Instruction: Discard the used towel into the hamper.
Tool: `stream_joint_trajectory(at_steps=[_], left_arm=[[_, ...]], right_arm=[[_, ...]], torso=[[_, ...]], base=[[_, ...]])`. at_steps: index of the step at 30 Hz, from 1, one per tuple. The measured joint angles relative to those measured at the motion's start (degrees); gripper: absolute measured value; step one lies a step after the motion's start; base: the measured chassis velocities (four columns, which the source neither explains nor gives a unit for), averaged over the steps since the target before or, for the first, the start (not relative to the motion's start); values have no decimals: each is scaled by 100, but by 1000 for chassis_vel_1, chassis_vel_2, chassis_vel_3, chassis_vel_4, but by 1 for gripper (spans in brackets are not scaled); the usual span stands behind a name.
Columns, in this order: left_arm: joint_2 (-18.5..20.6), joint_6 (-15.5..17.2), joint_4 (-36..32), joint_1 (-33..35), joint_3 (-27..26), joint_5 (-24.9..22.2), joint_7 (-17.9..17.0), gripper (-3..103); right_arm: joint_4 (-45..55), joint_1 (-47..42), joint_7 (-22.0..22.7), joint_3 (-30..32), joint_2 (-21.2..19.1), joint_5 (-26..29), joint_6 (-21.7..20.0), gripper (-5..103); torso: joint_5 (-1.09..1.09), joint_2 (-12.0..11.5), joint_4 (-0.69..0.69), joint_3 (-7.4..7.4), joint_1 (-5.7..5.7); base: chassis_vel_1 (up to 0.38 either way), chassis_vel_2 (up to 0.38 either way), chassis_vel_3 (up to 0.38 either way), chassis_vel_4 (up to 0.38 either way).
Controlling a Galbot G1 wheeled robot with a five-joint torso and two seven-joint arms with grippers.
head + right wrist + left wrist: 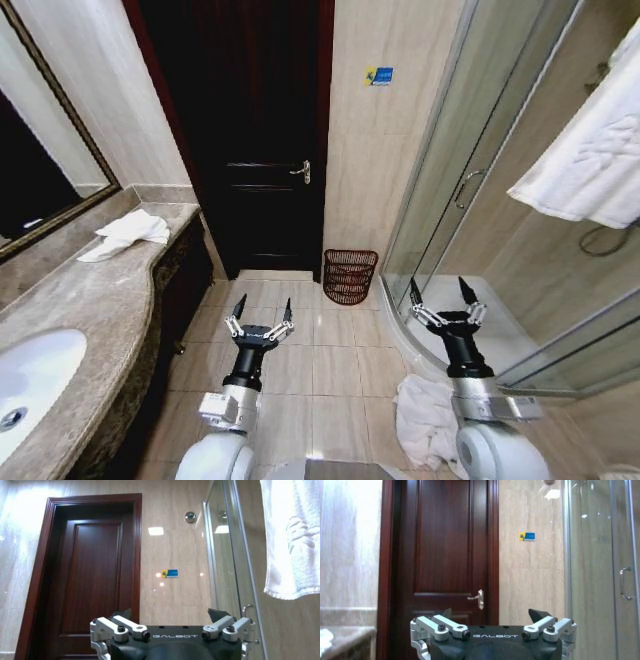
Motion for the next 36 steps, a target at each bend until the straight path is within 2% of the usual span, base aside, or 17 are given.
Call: stream_joint_trajectory(at_steps=[7, 13, 24, 30, 36], left_arm=[[0, -15, -200, -43, -129, 129, 129, 100], [0, -40, -136, 6, -68, 148, 103, 100], [0, -20, -65, 82, -11, -78, -2, 100], [0, -16, -24, 16, -101, -144, 6, 100], [0, -16, -26, -11, -142, -138, 11, 100]], right_arm=[[41, -57, -32, 11, 49, -16, -8, 100], [-15, -76, -59, -25, 405, -94, 41, 100], [34, -132, -76, 42, 400, -134, 84, 100], [19, -302, -111, -30, 478, -252, 344, 100], [11, -307, -1, 2, 479, -364, 407, 100]], torso=[[1, 0, 0, 0, 0], [0, 0, -1, 0, 0], [1, 0, 0, 0, 0], [0, 0, -1, 0, -1], [1, 1, 0, 0, -1]], base=[[0, 0, 0, 0], [0, 0, 0, 0], [0, 0, 0, 0], [0, 0, 0, 0], [-19, 19, 31, -9]])
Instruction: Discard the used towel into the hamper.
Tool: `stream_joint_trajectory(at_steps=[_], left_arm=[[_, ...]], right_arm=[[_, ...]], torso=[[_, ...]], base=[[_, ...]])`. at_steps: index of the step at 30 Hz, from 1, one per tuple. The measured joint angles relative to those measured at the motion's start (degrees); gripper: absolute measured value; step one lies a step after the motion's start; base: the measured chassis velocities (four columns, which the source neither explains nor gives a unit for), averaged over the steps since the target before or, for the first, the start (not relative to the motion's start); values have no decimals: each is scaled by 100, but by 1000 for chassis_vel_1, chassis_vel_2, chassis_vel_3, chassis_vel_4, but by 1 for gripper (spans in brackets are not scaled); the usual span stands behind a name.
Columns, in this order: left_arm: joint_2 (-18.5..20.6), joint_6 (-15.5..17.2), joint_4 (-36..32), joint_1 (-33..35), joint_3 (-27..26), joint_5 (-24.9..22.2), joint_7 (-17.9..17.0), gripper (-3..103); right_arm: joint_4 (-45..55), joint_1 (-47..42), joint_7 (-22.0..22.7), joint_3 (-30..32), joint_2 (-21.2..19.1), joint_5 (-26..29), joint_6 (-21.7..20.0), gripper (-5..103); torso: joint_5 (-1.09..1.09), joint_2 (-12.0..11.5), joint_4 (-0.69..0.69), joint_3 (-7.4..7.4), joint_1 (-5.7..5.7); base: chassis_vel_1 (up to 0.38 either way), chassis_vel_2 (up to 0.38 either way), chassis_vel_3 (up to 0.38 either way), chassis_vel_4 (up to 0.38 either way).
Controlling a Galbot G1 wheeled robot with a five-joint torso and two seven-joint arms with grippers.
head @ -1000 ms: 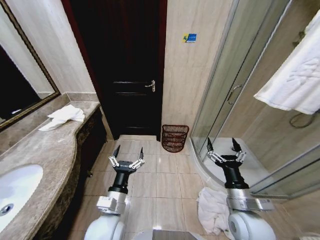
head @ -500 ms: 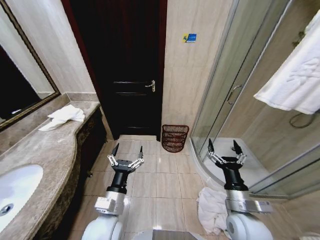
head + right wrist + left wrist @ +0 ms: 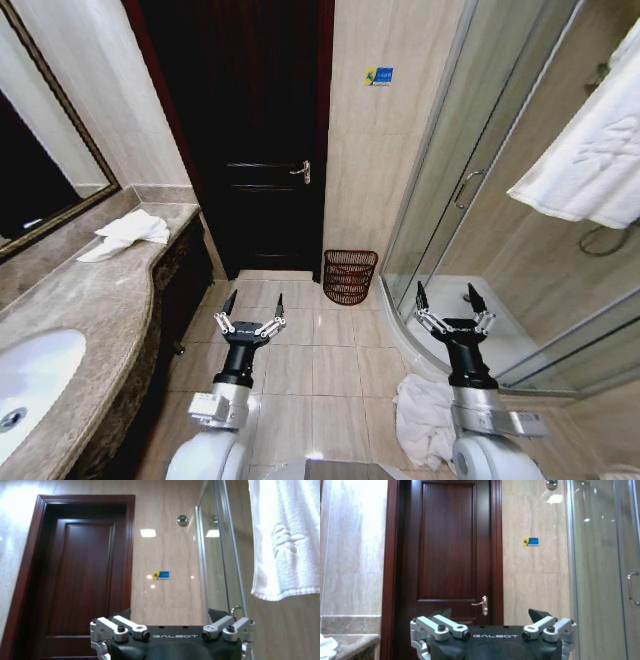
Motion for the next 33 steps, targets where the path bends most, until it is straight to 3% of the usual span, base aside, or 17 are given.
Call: stream_joint_trajectory(at_steps=[7, 12, 22, 28, 33], left_arm=[[0, 1, -79, 1, 3, 13, -9, 100], [0, -41, 49, -144, -23, -237, -158, 100], [0, -72, 98, -207, -29, -241, -72, 100], [0, -122, 178, -208, -124, 165, -129, 100], [0, -257, 194, -194, -156, 239, -148, 100]], right_arm=[[90, -28, 64, 5, -2, 0, -14, 100], [-93, 37, 83, -27, -1, -51, 4, 100], [-115, 93, 3, -65, 3, -78, 11, 100], [-137, 70, 22, -73, 3, -91, 48, 100], [-151, 35, 39, -106, 1, -133, 71, 100]], torso=[[0, 0, 0, 1, 2], [1, 0, -1, 1, 2], [-1, 0, 0, 0, 0], [0, 0, 0, 0, 0], [0, 0, 1, 0, 0]], base=[[-75, 83, 80, -74], [-80, 71, 74, -99], [-98, 104, 100, -105], [-152, 156, 157, -162], [-210, 187, 220, -204]])
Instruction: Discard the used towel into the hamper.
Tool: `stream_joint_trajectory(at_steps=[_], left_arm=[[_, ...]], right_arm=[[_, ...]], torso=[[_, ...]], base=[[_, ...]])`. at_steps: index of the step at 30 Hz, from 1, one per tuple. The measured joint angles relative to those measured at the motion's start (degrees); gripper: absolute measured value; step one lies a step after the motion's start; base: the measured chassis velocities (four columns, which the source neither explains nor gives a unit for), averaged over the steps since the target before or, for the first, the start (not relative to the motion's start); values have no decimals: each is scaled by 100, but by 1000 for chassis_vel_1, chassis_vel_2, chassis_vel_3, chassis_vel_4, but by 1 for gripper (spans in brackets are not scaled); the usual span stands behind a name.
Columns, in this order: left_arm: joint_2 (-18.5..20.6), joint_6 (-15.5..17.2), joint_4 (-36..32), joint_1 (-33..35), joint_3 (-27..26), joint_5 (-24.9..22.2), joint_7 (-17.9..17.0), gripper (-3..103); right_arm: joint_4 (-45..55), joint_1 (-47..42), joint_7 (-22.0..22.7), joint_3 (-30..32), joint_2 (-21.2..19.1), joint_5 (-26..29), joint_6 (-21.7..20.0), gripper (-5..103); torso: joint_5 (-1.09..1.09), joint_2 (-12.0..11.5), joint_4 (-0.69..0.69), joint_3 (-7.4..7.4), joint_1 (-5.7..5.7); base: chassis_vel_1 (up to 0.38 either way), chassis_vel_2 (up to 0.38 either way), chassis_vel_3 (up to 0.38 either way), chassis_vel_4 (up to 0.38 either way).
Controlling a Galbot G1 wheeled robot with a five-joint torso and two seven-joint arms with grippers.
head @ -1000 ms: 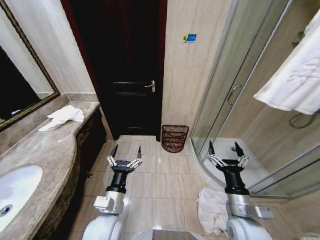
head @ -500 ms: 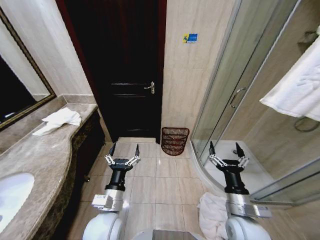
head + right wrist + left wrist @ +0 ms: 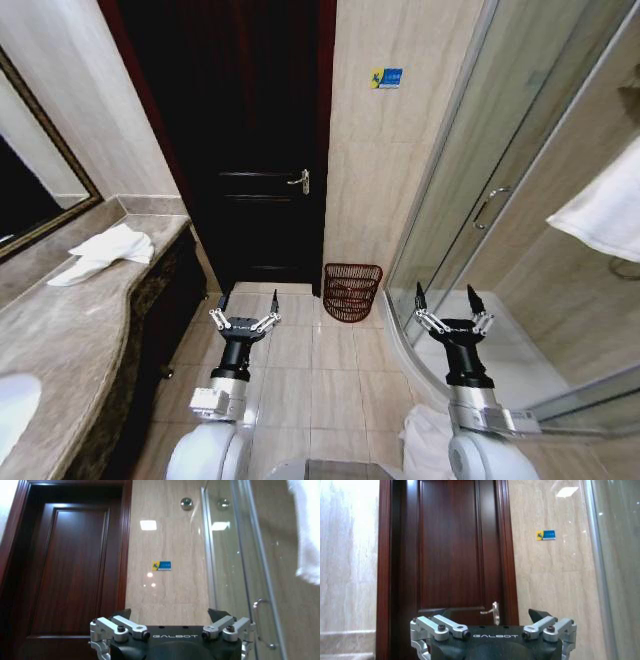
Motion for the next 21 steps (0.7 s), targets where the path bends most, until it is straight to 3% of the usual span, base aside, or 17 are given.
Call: stream_joint_trajectory(at_steps=[9, 12, 16, 21], left_arm=[[0, -452, 108, -58, -135, 149, 3, 100], [0, -468, 115, -66, -137, 95, 6, 102], [0, -457, 139, -51, -111, -11, -59, 96], [0, -405, 146, -67, -63, -19, -105, 98]], right_arm=[[-25, -26, -53, -81, -2, -66, 124, 100], [-35, -30, -91, -84, -2, -76, 171, 100], [-93, -41, -112, -73, -1, -69, 302, 100], [-98, -40, -112, -67, -1, -63, 349, 100]], torso=[[1, 0, 1, 1, 2], [-1, -2, -1, 2, 6], [-1, -2, -2, 2, 6], [-3, -3, -2, 3, 8]], base=[[-293, 292, 284, -294], [-294, 306, 318, -304], [-302, 316, 287, -296], [-198, 214, 146, -164]])
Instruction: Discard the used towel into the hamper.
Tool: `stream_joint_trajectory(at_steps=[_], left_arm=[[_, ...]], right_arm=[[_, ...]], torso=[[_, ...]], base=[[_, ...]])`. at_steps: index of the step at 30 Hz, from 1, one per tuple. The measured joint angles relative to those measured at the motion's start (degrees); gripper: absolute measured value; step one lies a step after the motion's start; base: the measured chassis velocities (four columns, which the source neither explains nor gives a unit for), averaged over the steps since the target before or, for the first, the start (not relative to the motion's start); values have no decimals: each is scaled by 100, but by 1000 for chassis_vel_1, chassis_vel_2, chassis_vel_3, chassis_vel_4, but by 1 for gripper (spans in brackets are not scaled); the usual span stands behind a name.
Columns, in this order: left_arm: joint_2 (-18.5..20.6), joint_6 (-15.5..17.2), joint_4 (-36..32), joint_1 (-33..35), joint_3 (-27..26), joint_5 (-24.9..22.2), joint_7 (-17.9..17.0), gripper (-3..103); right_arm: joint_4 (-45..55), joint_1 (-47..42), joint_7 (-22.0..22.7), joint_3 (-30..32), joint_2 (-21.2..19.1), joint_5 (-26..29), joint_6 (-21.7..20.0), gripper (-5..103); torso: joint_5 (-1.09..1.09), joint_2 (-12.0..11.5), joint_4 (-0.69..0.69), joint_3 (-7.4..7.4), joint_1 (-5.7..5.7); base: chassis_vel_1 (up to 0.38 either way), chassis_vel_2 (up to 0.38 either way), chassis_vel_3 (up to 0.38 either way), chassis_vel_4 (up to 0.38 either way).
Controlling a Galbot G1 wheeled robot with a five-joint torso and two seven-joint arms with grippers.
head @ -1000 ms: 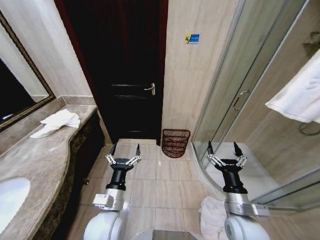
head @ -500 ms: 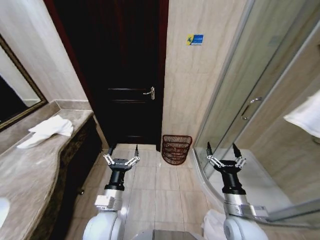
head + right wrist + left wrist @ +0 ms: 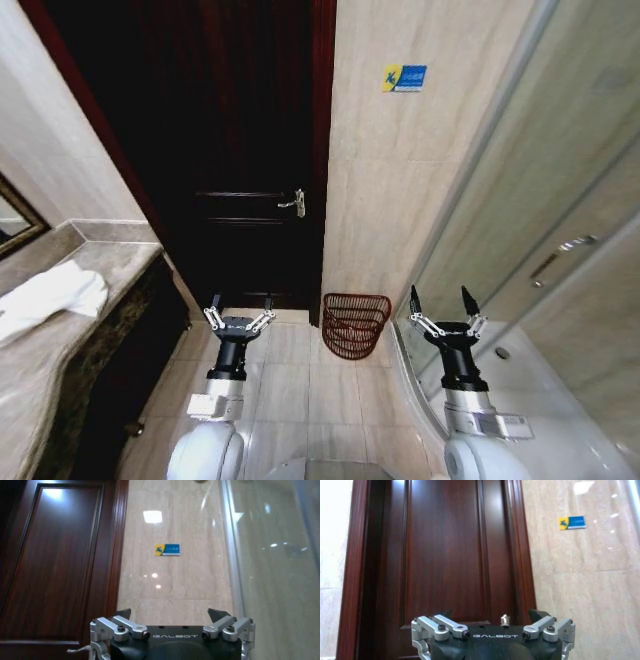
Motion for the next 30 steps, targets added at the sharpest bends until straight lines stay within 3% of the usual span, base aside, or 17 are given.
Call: stream_joint_trajectory(at_steps=[3, 8, 30], left_arm=[[0, 5, 6, 4, 13, 4, -19, 99], [-1, 8, 7, 7, 17, 5, -58, 99], [0, 25, 26, -10, -7, 6, -154, 100]], right_arm=[[0, 12, 0, 17, 0, 6, 43, 100], [-16, 16, 3, 40, 0, 25, 100, 100], [-159, 88, -6, 49, 0, -5, 233, 100]], torso=[[4, 0, 5, -1, -4], [4, 6, -1, -4, -14], [3, 3, 1, -2, -6]], base=[[-31, 122, 46, 37], [57, -9, 25, 70], [104, 84, 84, 87]])
